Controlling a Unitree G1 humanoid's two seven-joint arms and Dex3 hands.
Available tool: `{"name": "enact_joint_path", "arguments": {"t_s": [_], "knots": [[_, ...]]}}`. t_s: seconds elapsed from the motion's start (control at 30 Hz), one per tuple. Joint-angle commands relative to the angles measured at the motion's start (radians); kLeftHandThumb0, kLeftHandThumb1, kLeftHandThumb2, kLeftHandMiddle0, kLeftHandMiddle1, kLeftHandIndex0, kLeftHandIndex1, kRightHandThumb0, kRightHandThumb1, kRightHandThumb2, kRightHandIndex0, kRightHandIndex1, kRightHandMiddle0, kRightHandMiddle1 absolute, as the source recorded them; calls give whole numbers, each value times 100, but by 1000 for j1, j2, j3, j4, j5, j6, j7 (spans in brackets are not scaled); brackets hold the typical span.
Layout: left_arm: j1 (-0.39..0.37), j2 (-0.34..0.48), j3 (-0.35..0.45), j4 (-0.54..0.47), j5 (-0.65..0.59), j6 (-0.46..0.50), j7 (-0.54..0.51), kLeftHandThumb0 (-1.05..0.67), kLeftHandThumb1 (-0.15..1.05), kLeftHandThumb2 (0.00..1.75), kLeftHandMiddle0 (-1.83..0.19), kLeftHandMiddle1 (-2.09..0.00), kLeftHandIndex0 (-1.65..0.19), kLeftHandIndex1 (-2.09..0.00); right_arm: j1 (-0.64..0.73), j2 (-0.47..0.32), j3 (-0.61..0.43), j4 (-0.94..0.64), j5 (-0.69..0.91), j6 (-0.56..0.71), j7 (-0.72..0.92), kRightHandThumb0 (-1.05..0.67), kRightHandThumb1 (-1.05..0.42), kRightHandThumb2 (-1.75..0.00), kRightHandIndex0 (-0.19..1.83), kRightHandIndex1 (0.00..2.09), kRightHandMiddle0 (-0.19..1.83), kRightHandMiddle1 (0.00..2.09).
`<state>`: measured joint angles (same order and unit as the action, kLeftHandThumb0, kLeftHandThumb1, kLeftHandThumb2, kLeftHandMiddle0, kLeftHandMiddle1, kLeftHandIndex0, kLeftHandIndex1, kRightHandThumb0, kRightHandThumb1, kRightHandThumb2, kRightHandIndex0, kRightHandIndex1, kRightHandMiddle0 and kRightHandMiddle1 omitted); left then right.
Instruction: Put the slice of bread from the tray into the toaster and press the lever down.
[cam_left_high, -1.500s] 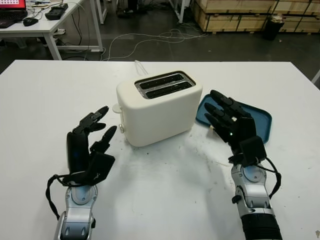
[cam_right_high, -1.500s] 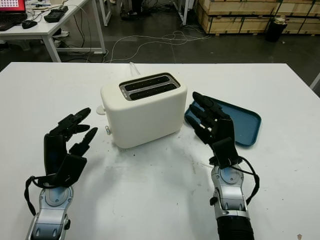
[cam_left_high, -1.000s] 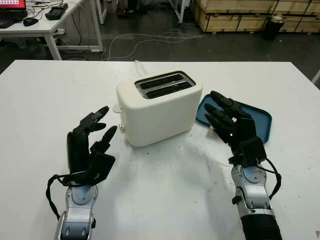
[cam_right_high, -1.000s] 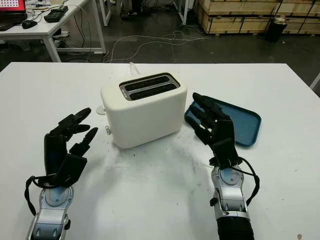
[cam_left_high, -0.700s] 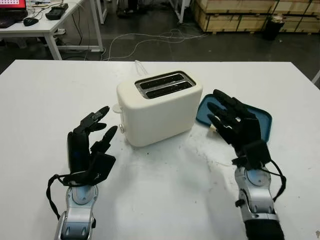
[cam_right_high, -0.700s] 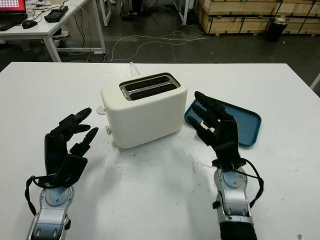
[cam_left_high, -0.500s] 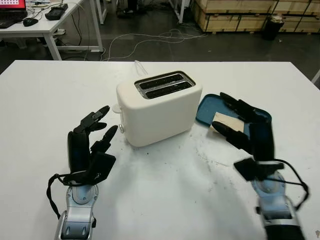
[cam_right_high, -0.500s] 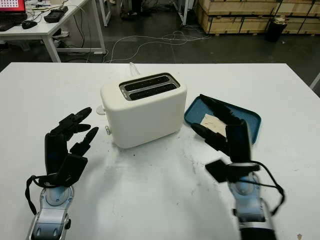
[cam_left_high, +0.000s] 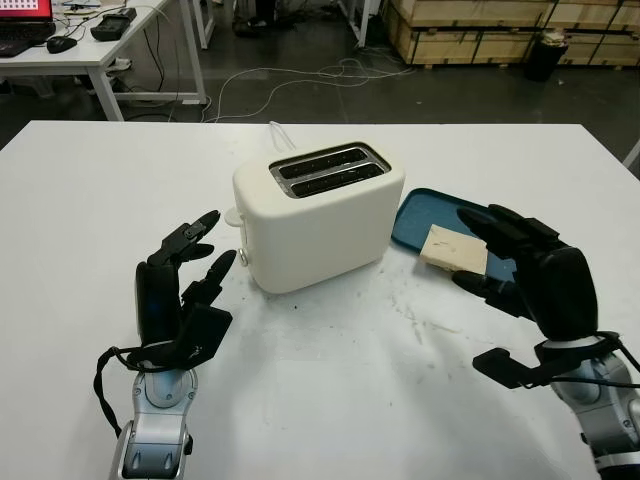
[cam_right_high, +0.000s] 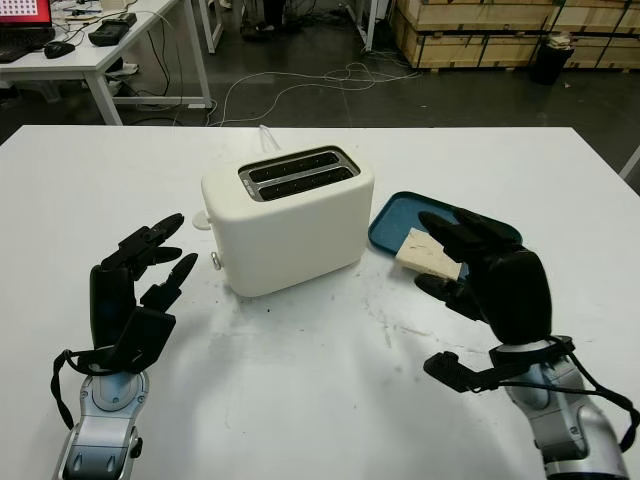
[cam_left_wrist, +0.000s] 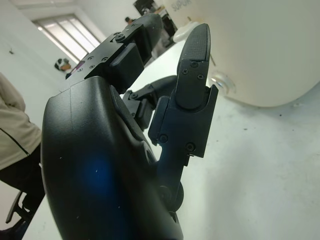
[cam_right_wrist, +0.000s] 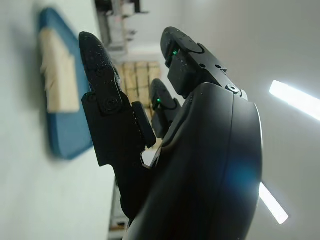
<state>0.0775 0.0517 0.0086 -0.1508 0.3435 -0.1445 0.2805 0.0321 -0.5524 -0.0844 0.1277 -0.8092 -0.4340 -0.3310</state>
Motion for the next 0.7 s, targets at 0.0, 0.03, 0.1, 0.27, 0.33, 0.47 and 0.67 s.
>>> {"name": "enact_joint_path", "arguments": {"t_s": [0.0, 0.03, 0.1, 0.27, 0.33, 0.47, 0.67], "knots": [[-16, -3, -5, -9, 1, -4, -3, -37, 92, 18, -47, -100, -76, -8, -12, -28, 22, 17, -30, 40, 6, -54, -83, -1, 41, 0, 44, 0], [-15, -3, -5, -10, 1, -4, -3, -37, 92, 18, -47, -101, -76, -8, -16, -37, 32, 26, -40, 56, 9, -56, -83, -1, 40, 0, 43, 0], [-14, -4, -6, -10, 0, -3, -3, -38, 92, 17, -48, -101, -76, -8, -25, -52, 52, 44, -53, 80, 7, -57, -83, -1, 40, 0, 42, 0], [-12, -3, -9, -7, 3, -8, -3, -38, 92, 18, -47, -101, -76, -8, -67, -77, 110, 98, -79, 147, 37, -61, -83, 0, 36, 0, 38, 0], [-12, -2, -9, -4, -1, -15, -3, -37, 92, 18, -47, -101, -76, -8, -88, -87, 133, 128, -79, 159, 45, -61, -83, 0, 35, 0, 37, 0], [-11, -4, -7, -2, -8, -19, -4, -37, 92, 17, -46, -102, -76, -8, -133, -105, 179, 197, -87, 170, 35, -64, -83, 0, 35, 0, 37, 0], [-6, -1, -9, -3, -7, -17, -9, -39, 92, 18, -46, -103, -76, -8, -201, -122, 244, 318, -94, 180, 9, -64, -84, 0, 33, 0, 35, 0]]}}
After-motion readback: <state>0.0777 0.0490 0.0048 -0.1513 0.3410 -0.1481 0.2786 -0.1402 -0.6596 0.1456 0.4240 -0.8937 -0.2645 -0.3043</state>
